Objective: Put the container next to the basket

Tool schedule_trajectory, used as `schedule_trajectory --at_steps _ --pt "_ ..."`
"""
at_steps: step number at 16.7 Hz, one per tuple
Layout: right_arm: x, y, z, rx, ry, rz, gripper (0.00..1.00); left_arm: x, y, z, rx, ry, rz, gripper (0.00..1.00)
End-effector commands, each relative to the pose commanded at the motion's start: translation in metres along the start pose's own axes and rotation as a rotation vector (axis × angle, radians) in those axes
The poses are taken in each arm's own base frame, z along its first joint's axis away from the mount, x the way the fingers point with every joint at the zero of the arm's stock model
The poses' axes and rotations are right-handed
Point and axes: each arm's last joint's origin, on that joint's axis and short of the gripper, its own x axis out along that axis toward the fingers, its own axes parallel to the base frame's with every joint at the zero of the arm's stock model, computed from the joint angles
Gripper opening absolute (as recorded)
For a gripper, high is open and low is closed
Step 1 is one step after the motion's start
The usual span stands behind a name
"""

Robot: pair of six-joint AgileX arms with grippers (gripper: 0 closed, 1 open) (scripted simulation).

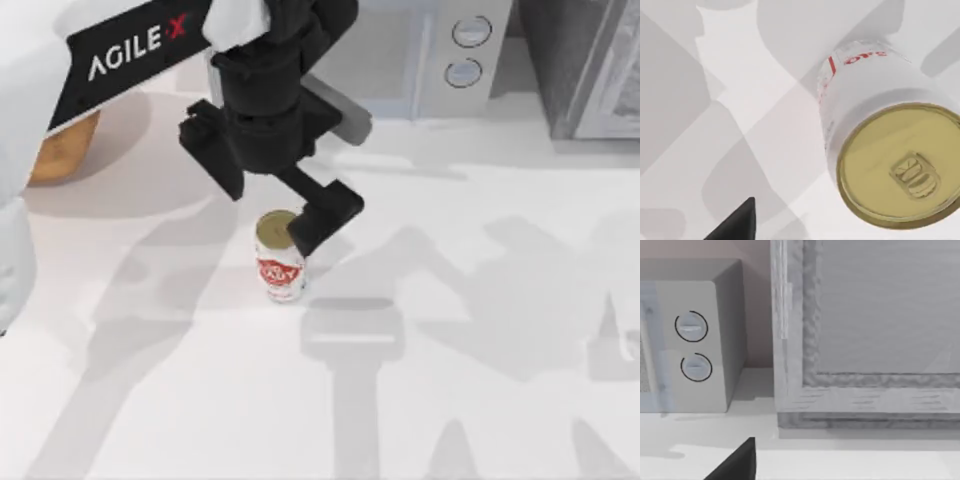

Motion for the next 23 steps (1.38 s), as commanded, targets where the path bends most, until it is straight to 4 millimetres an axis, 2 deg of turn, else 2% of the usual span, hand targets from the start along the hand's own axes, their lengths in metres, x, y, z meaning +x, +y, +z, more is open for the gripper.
schedule_trajectory --at_steps 2,8,10,16,21,23 --pt "0.0 0.0 0.0 0.0 0.0 0.0 1.0 -0.001 0.0 0.005 0.0 -0.013 0.004 1.0" --pt "0.0 0.0 0.0 0.0 0.0 0.0 1.0 -0.001 0.002 0.004 -0.005 -0.015 0.005 1.0" --pt "0.0 0.0 0.0 0.0 0.0 0.0 1.0 0.009 0.002 0.005 -0.001 -0.013 0.004 1.0" --pt "0.0 0.0 0.0 0.0 0.0 0.0 1.0 0.055 0.001 0.006 0.0 -0.014 0.005 1.0" --pt "0.0 0.0 0.0 0.0 0.0 0.0 1.0 0.059 0.001 0.006 0.0 -0.013 0.004 1.0" --pt "0.0 0.0 0.0 0.0 0.0 0.0 1.0 0.059 0.001 0.006 0.0 -0.013 0.004 0.85"
